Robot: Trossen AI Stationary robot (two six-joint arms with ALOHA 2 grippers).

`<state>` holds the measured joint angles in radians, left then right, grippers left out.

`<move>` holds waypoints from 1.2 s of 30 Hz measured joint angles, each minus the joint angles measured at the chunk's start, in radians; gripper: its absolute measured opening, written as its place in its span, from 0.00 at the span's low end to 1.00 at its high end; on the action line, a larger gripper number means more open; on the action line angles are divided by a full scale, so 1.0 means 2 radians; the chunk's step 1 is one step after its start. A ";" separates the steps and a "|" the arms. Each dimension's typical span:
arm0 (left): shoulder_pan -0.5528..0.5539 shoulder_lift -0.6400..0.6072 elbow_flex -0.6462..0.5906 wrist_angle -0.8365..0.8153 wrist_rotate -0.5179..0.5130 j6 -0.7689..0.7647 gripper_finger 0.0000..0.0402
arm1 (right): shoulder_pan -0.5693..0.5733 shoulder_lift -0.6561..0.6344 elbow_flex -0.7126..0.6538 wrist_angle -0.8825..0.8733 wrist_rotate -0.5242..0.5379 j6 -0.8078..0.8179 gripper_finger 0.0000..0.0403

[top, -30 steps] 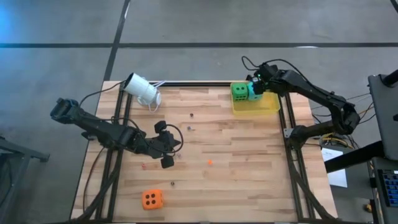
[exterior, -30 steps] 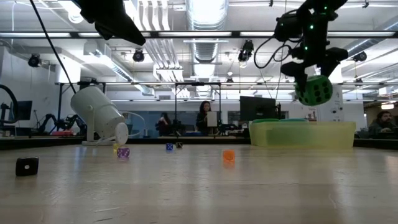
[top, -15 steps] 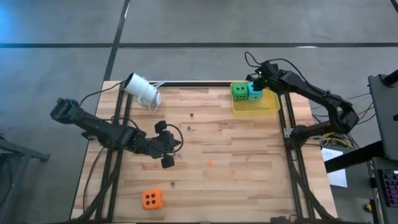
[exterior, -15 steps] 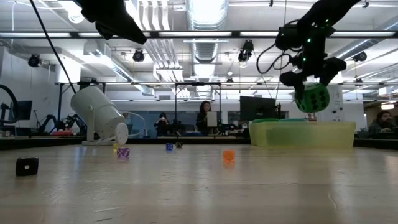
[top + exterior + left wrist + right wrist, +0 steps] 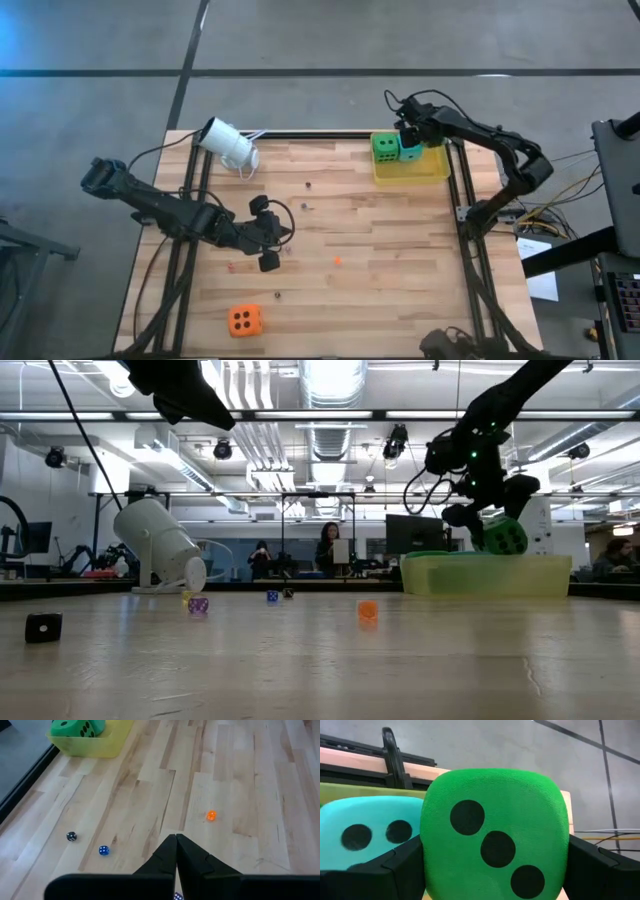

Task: Pick & Place Dice
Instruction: Put the large green dice into the yellow transparent bin

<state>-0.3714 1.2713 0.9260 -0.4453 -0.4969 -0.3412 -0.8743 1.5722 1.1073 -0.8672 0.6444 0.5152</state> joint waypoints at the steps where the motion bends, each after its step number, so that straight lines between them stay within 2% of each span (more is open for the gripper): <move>1: 0.000 0.000 0.000 0.000 0.000 0.000 0.03 | -0.001 0.006 0.001 0.001 -0.005 0.001 0.84; 7: 0.000 0.000 0.000 0.000 0.000 0.000 0.03 | -0.006 0.026 0.012 0.001 -0.020 0.001 0.84; 15: 0.000 0.000 0.000 0.000 0.000 0.000 0.03 | -0.005 0.020 0.015 -0.008 -0.039 0.003 0.84; 20: 0.000 0.000 0.000 0.000 0.000 0.000 0.03 | -0.004 0.004 0.013 -0.026 -0.067 0.003 0.90; 24: 0.000 0.000 0.000 0.000 0.000 0.000 0.03 | -0.005 0.001 0.013 -0.024 -0.069 0.001 0.94; 36: 0.000 0.000 0.000 0.000 0.000 0.000 0.03 | -0.005 0.001 0.008 -0.021 -0.067 0.000 0.95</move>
<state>-0.3714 1.2713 0.9260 -0.4450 -0.4965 -0.3416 -0.8837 1.5745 1.1233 -0.9094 0.5103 0.5159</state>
